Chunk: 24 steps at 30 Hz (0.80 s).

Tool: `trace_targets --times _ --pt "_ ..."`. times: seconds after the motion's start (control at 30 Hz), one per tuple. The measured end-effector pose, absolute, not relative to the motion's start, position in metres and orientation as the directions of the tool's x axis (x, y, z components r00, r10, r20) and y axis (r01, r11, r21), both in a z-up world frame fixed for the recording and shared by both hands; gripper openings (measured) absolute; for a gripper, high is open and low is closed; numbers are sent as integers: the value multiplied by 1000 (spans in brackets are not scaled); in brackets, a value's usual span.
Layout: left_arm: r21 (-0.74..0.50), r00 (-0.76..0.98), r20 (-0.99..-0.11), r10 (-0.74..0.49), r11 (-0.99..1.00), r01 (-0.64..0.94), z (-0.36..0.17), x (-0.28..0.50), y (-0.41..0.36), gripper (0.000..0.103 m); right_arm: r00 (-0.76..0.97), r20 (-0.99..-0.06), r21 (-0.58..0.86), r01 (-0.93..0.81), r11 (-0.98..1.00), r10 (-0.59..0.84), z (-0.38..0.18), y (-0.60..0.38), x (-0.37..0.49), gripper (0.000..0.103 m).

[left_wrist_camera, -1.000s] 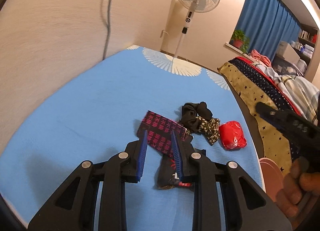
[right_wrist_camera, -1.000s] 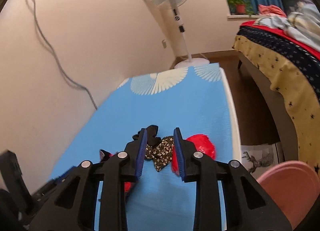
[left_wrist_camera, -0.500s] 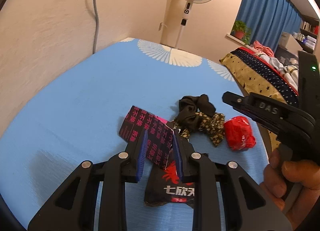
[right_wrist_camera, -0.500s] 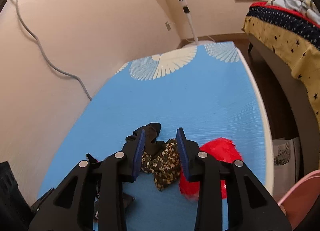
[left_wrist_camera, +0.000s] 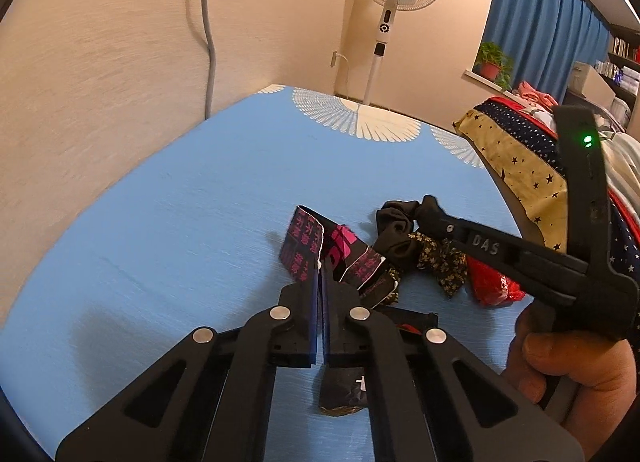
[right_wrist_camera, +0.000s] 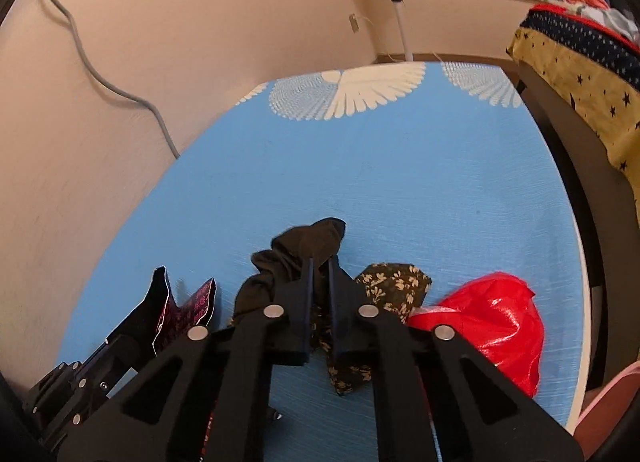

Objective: Collect trash
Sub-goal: 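Lift the pink wrapper and black floral cloth with both tools toward the bin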

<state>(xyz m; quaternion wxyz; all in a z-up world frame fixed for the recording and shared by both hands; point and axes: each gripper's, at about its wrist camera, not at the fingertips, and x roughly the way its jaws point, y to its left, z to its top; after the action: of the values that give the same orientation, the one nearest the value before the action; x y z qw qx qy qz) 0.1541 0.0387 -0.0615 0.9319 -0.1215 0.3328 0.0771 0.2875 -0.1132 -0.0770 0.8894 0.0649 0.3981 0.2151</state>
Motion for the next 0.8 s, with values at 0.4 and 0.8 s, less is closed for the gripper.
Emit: trace_targets --times 0.4,0.8 --pt "-195 782 -620 62 953 -230 -50 143 46 1 683 -586 278 -336 900 436 -25 -129 252 4" --pt "-211 806 -591 36 957 -197 -36 128 43 1 728 -533 266 -339 902 431 12 -146 211 4"
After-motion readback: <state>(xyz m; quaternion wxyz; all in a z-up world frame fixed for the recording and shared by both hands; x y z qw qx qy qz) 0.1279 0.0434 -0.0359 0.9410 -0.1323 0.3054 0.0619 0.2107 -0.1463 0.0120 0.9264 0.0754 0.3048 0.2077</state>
